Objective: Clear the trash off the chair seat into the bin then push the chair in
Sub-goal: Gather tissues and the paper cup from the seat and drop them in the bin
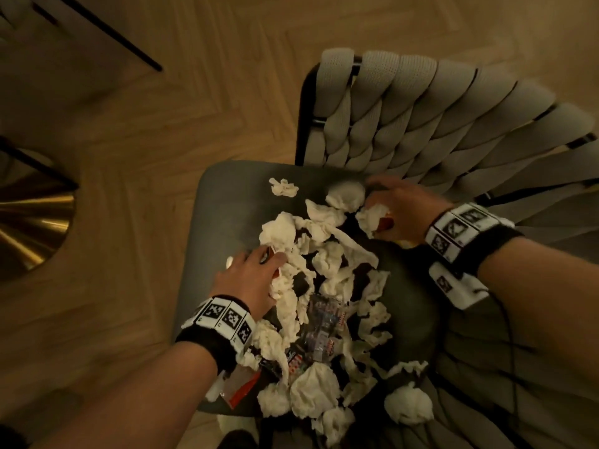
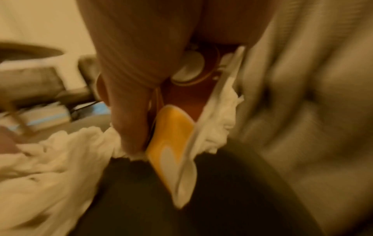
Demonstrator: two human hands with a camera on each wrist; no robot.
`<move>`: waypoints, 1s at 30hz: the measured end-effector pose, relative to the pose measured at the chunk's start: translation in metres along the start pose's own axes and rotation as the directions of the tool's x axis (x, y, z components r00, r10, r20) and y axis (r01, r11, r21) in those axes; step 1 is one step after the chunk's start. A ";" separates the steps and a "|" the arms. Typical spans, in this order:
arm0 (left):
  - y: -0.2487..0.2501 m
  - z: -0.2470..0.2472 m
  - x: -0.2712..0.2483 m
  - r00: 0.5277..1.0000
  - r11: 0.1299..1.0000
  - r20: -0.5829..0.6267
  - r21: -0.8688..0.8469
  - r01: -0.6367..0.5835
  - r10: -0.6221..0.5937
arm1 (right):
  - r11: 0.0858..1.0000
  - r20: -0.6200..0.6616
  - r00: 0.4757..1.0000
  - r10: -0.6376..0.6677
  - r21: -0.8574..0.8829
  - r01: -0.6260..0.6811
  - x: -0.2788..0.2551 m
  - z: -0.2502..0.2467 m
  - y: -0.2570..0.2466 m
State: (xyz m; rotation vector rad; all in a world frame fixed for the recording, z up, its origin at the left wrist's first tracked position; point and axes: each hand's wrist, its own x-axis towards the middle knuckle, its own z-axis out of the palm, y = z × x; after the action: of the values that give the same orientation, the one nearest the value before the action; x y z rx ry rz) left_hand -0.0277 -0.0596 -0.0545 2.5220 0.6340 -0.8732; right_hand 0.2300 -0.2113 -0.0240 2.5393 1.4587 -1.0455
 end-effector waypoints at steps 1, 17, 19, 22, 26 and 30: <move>-0.001 0.000 0.000 1.000 1.000 0.003 -0.002 -0.001 0.001 | 0.998 0.058 0.998 -0.012 -0.060 0.015 0.012 -0.006 -0.005; -0.011 -0.002 -0.014 0.994 0.980 -0.084 -0.181 -0.078 0.064 | 0.986 0.034 0.995 0.093 0.133 -0.096 0.012 0.040 -0.022; -0.011 -0.008 -0.026 0.990 0.959 -0.124 -0.263 -0.104 0.073 | 0.964 -0.012 0.984 0.179 0.203 -0.173 -0.011 0.040 -0.022; -0.012 -0.017 -0.046 0.986 0.916 -0.155 -0.384 -0.112 0.056 | 0.934 -0.056 0.969 0.239 0.287 -0.213 -0.045 0.039 -0.029; -0.011 -0.027 -0.072 0.982 0.862 -0.186 -0.496 -0.106 0.014 | 0.898 -0.122 0.950 0.286 0.380 -0.222 -0.087 0.033 -0.041; -0.002 -0.046 -0.100 0.976 0.805 -0.217 -0.581 -0.125 -0.006 | 0.870 -0.170 0.933 0.316 0.444 -0.214 -0.130 0.019 -0.054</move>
State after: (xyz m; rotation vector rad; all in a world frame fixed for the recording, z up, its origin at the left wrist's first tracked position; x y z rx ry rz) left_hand -0.0776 -0.0634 0.0437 2.0471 0.7488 -0.3050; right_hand 0.1345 -0.2852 0.0503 3.1508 0.9442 -1.1417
